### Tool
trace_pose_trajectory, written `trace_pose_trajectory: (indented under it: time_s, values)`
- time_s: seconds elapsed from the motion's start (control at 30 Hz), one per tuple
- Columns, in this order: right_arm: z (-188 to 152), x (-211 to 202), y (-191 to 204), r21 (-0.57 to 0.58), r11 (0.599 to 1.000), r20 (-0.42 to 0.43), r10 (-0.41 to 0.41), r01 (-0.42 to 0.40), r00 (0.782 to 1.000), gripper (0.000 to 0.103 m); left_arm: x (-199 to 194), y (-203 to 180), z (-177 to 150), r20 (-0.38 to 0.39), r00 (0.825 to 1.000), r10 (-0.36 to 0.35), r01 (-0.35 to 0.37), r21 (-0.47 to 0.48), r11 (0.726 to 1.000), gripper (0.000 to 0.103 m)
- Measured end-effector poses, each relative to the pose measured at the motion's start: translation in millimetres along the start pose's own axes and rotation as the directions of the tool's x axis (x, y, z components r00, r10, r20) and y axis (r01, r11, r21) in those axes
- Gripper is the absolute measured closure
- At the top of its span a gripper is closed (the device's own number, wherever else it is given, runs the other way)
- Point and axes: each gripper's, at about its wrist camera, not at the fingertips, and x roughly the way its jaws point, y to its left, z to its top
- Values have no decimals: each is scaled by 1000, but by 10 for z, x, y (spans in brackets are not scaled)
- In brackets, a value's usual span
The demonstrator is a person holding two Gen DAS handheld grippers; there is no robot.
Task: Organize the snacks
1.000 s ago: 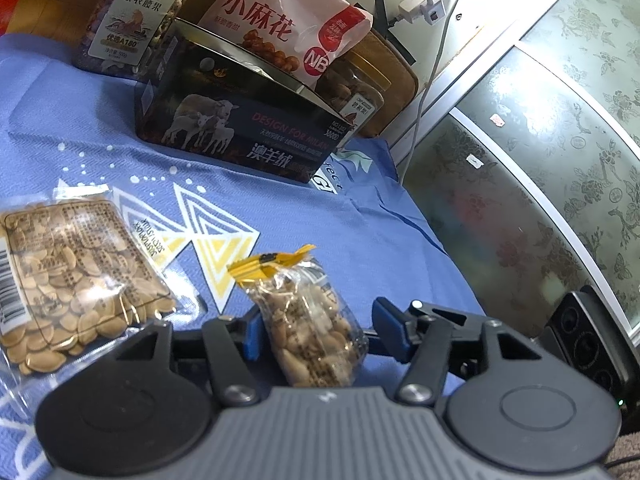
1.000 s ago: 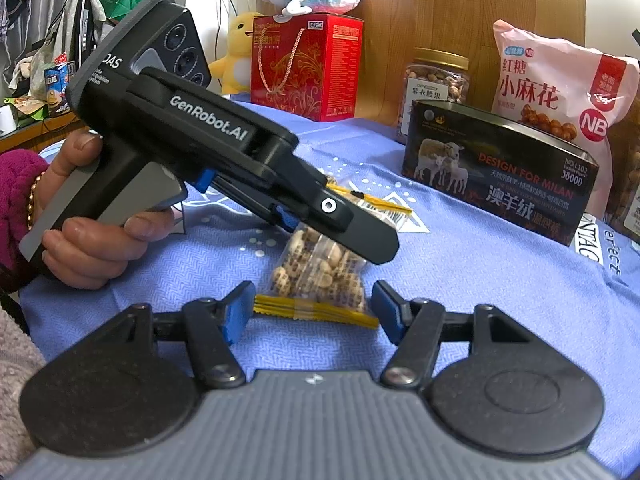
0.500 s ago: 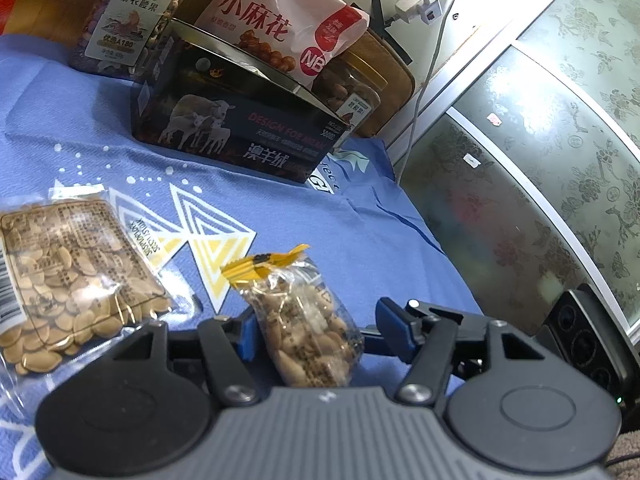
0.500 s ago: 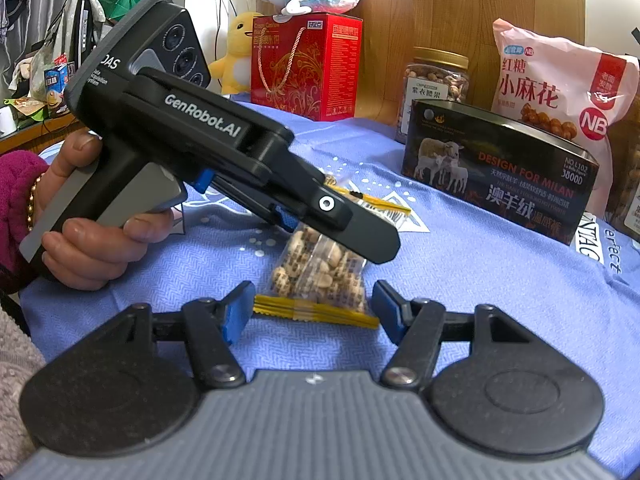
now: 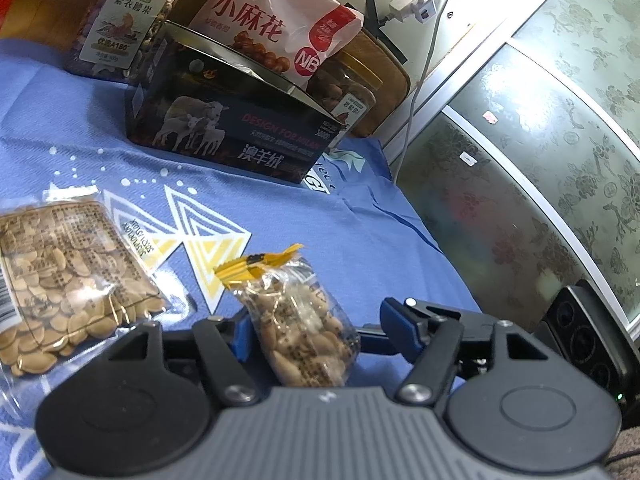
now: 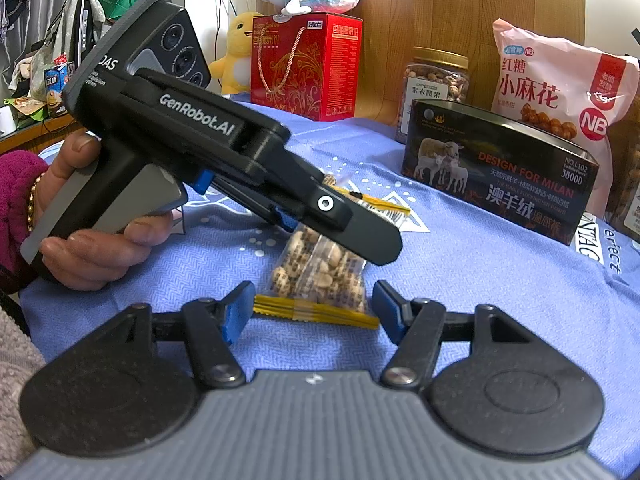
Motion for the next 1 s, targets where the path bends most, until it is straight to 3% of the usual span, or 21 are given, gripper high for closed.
trace_pose_trajectory:
  time_s: [1.0]
  values:
    - [-6,2,-3,0,1000,3,-1,1,1000,36,-4,-3,-4,1,1000,-1,1,4,1000,36]
